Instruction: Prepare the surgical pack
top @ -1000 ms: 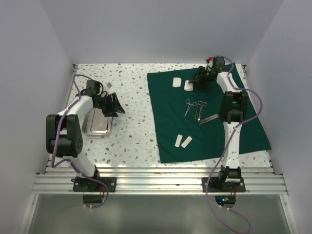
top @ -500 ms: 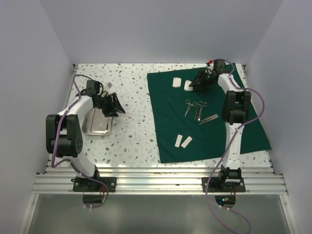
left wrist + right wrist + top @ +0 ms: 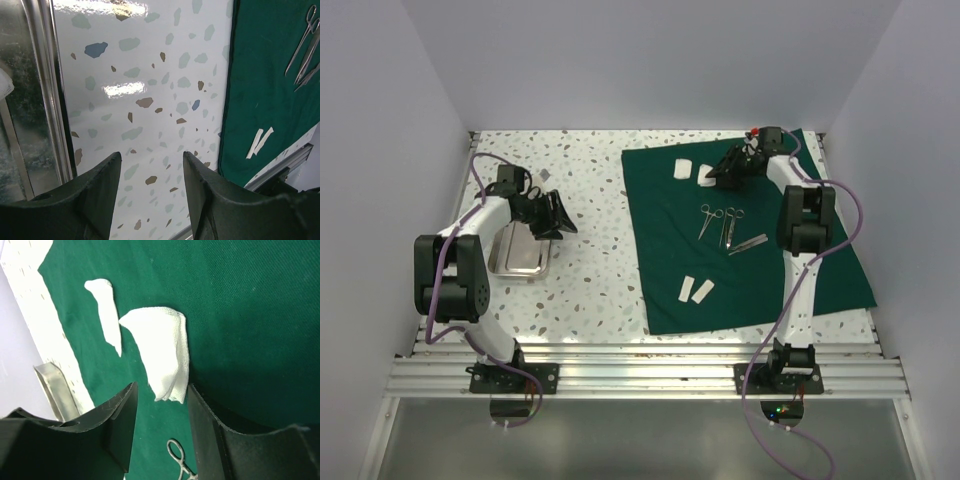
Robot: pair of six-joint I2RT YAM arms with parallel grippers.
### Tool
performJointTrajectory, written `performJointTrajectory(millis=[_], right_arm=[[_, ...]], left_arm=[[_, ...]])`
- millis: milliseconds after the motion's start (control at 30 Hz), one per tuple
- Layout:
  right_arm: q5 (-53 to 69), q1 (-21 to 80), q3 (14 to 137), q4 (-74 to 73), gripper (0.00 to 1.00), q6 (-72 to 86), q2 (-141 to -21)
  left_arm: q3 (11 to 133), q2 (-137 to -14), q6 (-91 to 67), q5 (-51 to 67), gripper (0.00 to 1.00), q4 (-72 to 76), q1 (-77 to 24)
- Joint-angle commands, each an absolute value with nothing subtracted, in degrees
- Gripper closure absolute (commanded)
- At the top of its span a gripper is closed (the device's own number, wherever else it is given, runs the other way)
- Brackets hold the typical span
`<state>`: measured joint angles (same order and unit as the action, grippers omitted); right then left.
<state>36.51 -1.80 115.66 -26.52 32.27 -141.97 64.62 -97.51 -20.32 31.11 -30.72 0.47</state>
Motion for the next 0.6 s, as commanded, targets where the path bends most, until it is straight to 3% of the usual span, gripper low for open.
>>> performJointTrajectory(millis=[0,400,567], right_arm=[[35.2,-1.4,117.2,-25.2,0.53,34.9,-142.9],[31.6,-1.1,117.8,-25.1,0.65,37.9,-143.8],[32.3,-1.1,117.7,-23.7,0.82,40.2,-143.6]], left_arm=[[65.6,-97.6,-19.2,32.3,0.44,-30.2,0.4],[65.5,-97.6,-19.0,32.3,0.44,-30.3,0.4],[65.4,-97.7,-18.9,32.5,0.44,-30.1,0.4]])
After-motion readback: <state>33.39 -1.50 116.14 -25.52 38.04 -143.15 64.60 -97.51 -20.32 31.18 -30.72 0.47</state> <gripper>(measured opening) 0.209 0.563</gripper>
